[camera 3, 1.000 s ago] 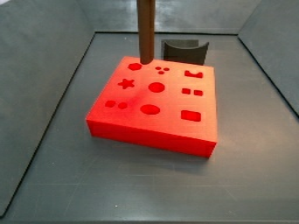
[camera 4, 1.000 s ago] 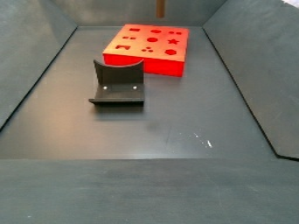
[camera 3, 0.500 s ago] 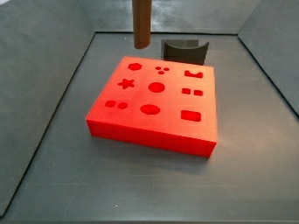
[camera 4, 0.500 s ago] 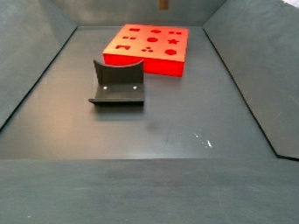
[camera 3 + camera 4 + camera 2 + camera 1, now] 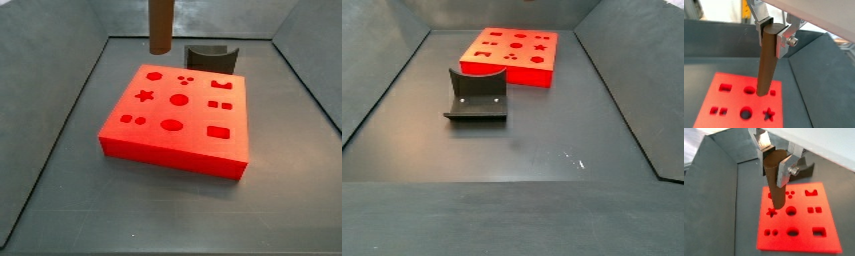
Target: Insert the oval object.
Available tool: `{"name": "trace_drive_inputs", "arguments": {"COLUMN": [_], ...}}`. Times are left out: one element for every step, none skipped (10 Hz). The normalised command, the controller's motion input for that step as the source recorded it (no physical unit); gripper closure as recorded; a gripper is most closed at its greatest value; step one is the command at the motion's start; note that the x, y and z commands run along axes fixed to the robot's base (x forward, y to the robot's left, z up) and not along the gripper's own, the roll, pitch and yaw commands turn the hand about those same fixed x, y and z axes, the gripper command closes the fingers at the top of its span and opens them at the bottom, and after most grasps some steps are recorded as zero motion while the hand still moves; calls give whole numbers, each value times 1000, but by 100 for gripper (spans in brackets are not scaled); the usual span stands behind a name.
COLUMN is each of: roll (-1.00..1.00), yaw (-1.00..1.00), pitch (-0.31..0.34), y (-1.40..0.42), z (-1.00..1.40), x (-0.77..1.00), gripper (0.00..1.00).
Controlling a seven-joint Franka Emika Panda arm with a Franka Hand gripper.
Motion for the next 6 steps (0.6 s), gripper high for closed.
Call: {"name": "trace_drive_inputs", "arguments": {"roll": [-346,-324,-321,-316,-314,-316], "yaw": [-486,-509,-506,-503,-503,-506], "pitch": [246,220,221,226,229,240], "y": [-220,-97,-63,-43,-43,-40], "z": [14,-14,-60,-100,-103,-106], "x": [114,240,280,309,311,309], "gripper": [100,100,100,100,100,100]}}
